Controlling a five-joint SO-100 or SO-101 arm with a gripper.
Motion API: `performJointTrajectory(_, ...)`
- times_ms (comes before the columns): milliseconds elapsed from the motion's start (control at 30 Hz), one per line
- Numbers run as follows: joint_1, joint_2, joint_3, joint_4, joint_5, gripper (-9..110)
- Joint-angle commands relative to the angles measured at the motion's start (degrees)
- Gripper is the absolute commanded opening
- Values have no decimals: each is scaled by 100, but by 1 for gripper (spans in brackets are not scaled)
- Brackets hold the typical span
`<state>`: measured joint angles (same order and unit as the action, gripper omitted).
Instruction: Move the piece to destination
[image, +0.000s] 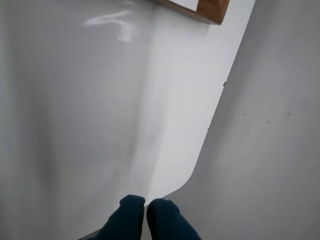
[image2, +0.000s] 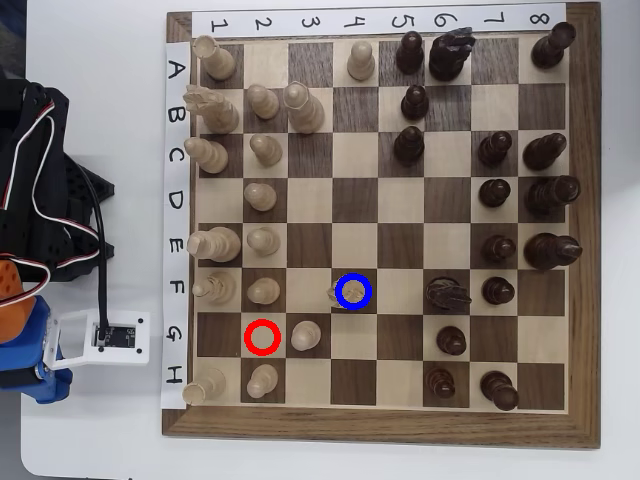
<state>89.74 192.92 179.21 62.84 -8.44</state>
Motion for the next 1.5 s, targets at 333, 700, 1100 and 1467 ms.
performJointTrajectory(333, 246, 334, -18, -9, 0, 0)
performJointTrajectory(700, 229, 334, -18, 0, 202, 0)
performJointTrajectory(1100, 237, 334, -18, -9, 264, 0)
performJointTrajectory(1467, 211, 334, -18, -26, 246, 0)
